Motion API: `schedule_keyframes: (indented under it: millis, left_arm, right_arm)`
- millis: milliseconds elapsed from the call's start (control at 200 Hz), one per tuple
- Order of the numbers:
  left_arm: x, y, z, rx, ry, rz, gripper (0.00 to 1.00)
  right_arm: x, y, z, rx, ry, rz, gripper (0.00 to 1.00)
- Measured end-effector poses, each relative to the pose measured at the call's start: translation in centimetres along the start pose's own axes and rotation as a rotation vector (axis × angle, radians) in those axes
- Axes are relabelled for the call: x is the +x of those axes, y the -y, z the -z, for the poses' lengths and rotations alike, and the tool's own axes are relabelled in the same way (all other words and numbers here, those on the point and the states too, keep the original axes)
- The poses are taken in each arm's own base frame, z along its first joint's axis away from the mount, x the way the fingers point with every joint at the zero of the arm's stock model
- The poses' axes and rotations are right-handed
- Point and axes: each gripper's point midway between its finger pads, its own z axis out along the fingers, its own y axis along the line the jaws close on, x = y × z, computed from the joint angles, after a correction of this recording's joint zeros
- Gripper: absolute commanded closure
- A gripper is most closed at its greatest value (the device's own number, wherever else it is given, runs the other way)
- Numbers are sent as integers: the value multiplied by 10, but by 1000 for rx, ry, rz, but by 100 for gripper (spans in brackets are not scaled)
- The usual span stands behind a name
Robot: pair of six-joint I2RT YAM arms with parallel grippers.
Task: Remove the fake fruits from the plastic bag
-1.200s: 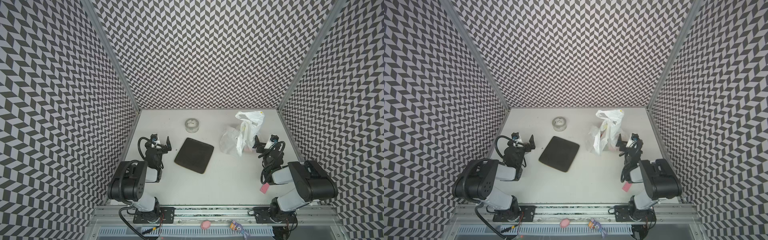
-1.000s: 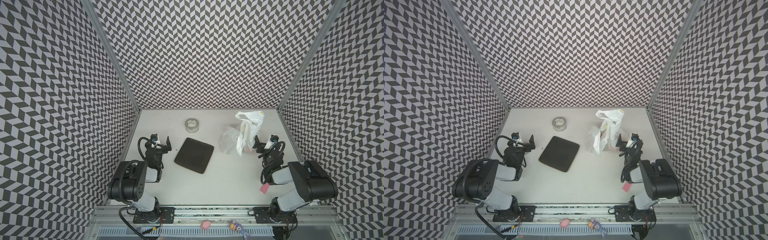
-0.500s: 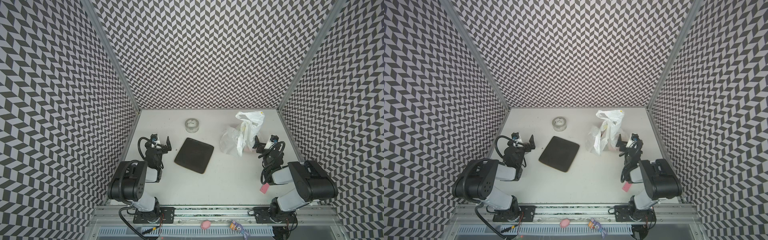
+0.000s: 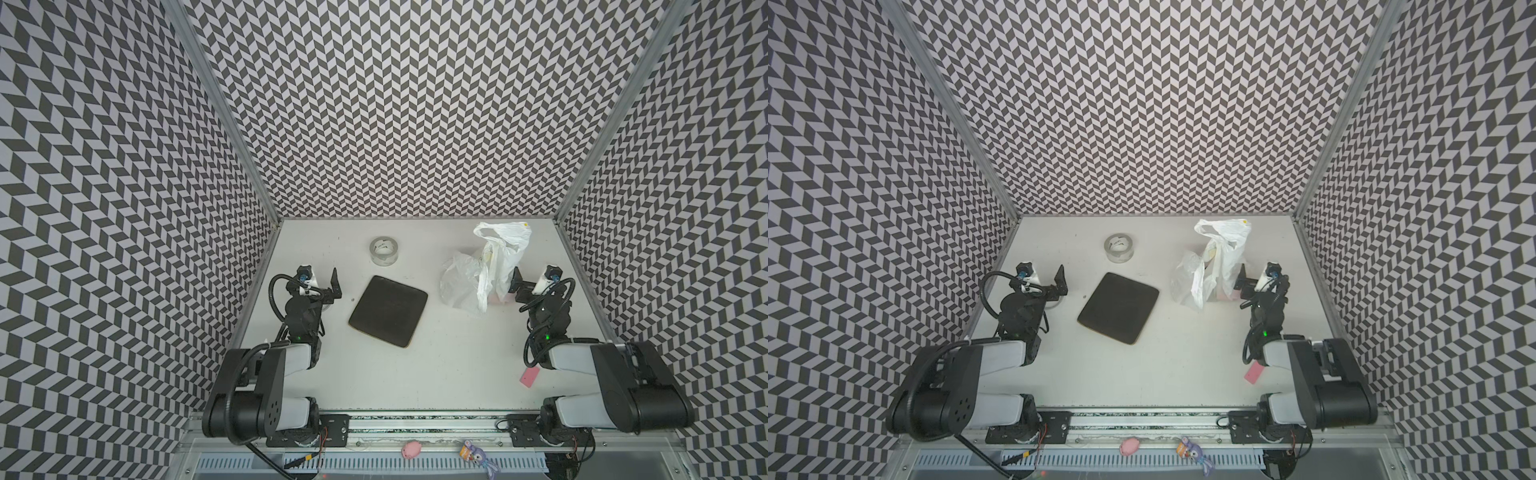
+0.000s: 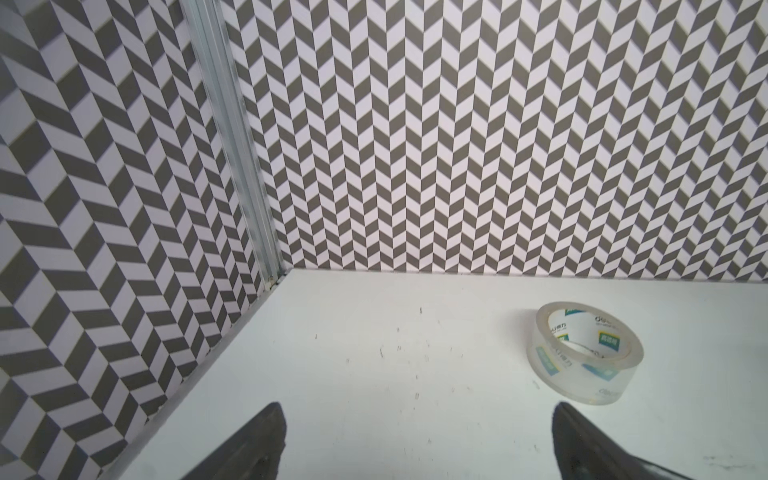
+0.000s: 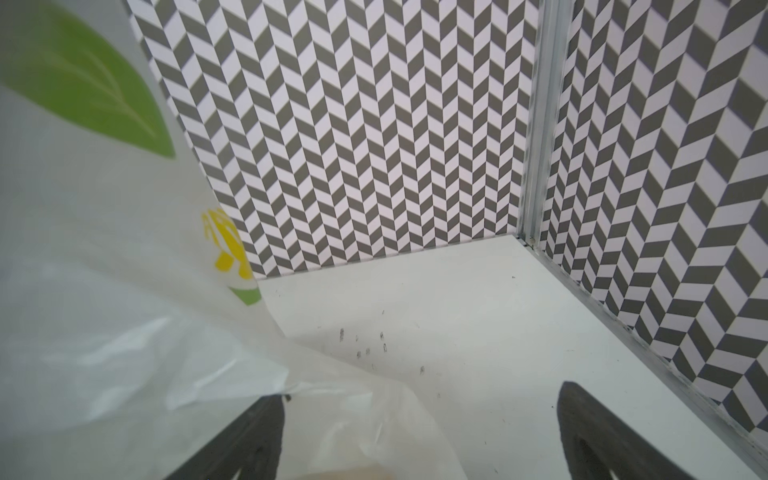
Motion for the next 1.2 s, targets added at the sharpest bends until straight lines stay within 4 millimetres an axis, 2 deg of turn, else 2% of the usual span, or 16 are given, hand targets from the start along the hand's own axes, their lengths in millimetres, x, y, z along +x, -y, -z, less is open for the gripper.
schedule_keyframes:
  millis: [160, 290, 391, 521, 661, 811, 996, 1091, 1197]
  left_arm:
    - [-44, 11, -5, 62, 34, 45, 1]
    - [-81, 30, -12, 147, 27, 125, 2]
    - [-107, 59, -15, 244, -4, 187, 3]
    - [-135, 118, -6, 427, -61, 251, 5]
    - [-154, 188, 24, 641, -131, 290, 5]
    - [-167, 252, 72, 857, -209, 294, 5]
    - [-172, 300, 130, 1042, -313, 260, 3]
    - [-166, 319, 156, 1115, -369, 224, 1]
    - [-154, 339, 174, 1167, -428, 175, 0]
  right_arm:
    - [-41, 7, 16, 40, 49, -100, 3]
    - [-67, 11, 24, 78, 10, -214, 6]
    - [-79, 14, 33, 105, -42, -276, 9]
    - [-91, 17, 50, 130, -124, -312, 10]
    - [-110, 18, 66, 145, -182, -317, 10]
    - [-123, 19, 77, 158, -228, -308, 10]
    - [-115, 21, 85, 176, -293, -288, 10]
    - [-117, 20, 88, 172, -308, -285, 10]
    - [-125, 19, 88, 167, -302, -288, 10]
